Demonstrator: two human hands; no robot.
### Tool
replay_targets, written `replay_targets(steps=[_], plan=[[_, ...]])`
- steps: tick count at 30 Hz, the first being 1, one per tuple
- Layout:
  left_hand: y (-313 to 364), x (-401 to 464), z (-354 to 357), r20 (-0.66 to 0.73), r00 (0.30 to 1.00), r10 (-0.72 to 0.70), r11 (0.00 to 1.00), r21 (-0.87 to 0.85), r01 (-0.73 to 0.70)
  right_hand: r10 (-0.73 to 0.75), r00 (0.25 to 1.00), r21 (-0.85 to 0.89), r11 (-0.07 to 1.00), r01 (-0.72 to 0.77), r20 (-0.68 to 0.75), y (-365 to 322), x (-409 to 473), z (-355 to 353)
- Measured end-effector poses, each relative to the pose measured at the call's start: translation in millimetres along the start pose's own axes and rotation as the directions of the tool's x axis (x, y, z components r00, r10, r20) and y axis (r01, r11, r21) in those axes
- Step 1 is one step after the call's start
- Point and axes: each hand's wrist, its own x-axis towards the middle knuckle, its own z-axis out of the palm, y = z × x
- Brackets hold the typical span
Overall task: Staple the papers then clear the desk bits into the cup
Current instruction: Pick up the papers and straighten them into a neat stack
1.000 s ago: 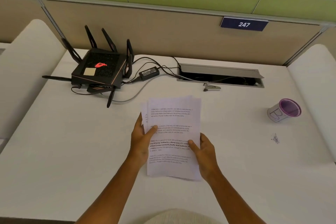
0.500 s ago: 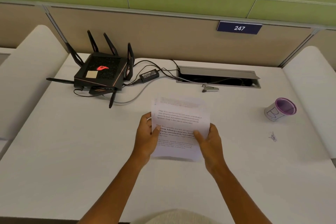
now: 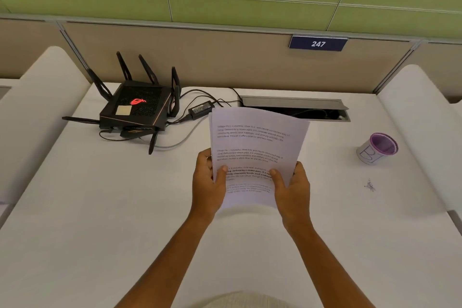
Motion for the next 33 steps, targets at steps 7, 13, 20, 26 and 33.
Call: replay_targets(steps=[7,13,20,26,33], plan=[[-27.1,-19.7,0.5,0.007,0.993,-0.115,0.989,-0.087,0.115,0.079,0.995,0.04,0.996,-0.082,0.055,36.3,-20.2,2.3],[-34.8,-24.2,5.6,0.034,0.992,-0.12,0.991,-0.06,0.122,0.144,0.989,0.063,0.987,-0.145,0.025,49.1,-22.6,5.0],[-39.3,-25.7,4.8,0.028,0.983,-0.182,0.981,-0.065,0.184,0.133,0.988,0.005,0.991,-0.133,0.073,59.3,-27.0,6.4],[-46.7,-28.7,1.9,-0.009,0.963,-0.27,0.96,-0.078,0.269,0.148,0.977,-0.09,0.987,-0.136,0.156,71.6,-26.8,1.5],[-44.4,-22.1,-15.3,-0.074,0.925,-0.373,0.906,-0.246,0.345,0.207,0.931,0.056,0.971,-0.234,0.3,56.4,-16.2,-32.5]])
